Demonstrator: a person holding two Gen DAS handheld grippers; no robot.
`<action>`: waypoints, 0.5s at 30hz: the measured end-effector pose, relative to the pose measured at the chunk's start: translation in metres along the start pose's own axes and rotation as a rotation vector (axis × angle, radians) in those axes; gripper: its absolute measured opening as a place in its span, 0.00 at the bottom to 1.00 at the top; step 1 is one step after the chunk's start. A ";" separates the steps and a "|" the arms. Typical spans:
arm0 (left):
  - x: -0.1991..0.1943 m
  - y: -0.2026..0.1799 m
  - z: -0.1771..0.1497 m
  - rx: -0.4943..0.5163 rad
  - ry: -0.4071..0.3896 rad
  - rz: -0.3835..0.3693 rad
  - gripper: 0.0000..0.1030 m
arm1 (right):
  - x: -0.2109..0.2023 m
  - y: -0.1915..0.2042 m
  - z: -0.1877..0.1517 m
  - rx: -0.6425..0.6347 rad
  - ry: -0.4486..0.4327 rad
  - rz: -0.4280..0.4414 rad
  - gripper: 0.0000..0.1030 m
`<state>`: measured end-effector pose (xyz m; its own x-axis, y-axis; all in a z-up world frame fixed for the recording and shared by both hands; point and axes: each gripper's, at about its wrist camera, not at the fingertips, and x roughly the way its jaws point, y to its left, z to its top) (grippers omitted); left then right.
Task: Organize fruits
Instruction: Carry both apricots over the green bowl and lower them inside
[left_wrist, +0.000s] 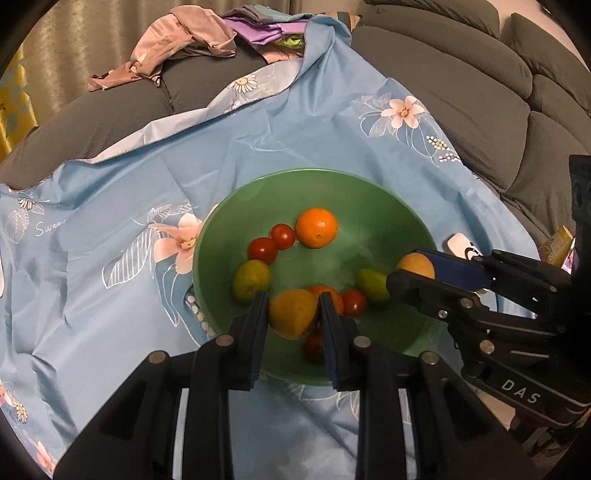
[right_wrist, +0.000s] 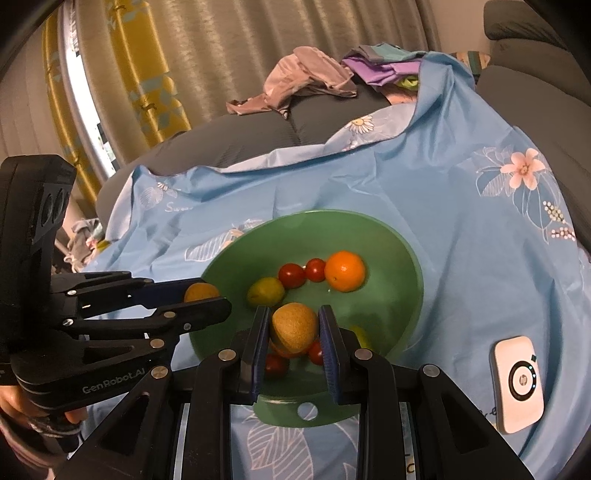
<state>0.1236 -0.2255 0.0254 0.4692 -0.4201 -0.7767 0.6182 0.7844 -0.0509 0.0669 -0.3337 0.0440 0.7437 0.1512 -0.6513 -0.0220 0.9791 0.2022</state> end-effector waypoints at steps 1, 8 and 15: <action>0.002 0.000 0.000 0.000 0.003 -0.001 0.26 | 0.001 -0.001 0.000 0.001 0.001 -0.001 0.27; 0.013 -0.001 0.002 0.000 0.022 -0.002 0.26 | 0.008 -0.006 0.002 0.006 0.009 -0.003 0.27; 0.021 0.000 0.002 -0.001 0.037 -0.002 0.26 | 0.015 -0.009 0.002 0.012 0.024 -0.003 0.28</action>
<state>0.1352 -0.2353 0.0105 0.4445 -0.4046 -0.7992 0.6181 0.7843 -0.0532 0.0792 -0.3406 0.0339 0.7277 0.1512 -0.6690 -0.0111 0.9779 0.2089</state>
